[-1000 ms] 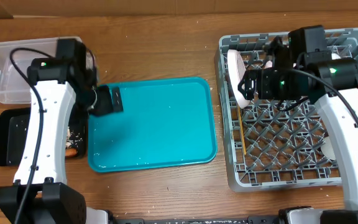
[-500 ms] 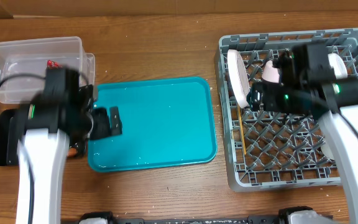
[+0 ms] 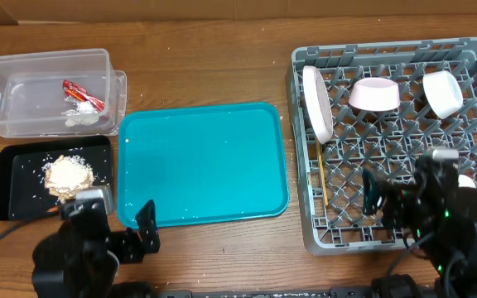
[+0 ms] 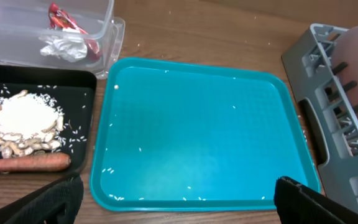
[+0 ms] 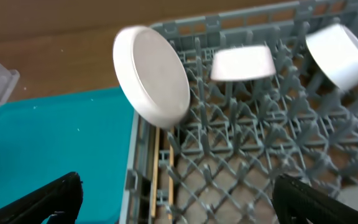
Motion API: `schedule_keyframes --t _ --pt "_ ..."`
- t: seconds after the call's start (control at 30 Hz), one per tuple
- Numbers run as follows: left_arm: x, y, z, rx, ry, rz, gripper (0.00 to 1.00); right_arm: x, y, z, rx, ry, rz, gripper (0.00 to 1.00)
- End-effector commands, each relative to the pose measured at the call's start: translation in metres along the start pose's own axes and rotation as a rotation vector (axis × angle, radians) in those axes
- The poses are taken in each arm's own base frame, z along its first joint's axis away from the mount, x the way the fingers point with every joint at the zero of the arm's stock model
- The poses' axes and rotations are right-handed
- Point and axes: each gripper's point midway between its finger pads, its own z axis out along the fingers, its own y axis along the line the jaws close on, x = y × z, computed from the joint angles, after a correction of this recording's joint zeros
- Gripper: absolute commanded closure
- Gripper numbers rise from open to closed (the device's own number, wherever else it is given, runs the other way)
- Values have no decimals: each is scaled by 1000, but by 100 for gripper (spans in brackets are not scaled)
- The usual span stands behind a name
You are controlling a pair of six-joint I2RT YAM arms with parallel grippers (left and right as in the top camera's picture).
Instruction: Sort waste into correct bins and load items into the dishwasher
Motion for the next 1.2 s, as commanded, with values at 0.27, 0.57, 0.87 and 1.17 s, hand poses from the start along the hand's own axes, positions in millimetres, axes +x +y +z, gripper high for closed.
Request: schedule_keyframes --t 0.27,0.57,0.87,1.17 --pt "29 7 -2 -31 96 -13 0 9 -6 1 26 28 8 0" --pt "29 7 -2 -30 96 -13 0 9 -6 1 26 28 8 0" --pt "29 7 -2 -30 96 -13 0 12 -8 -6 33 3 9 0" --pt "29 7 -2 -30 96 -13 0 27 -11 9 -21 -254 2 0"
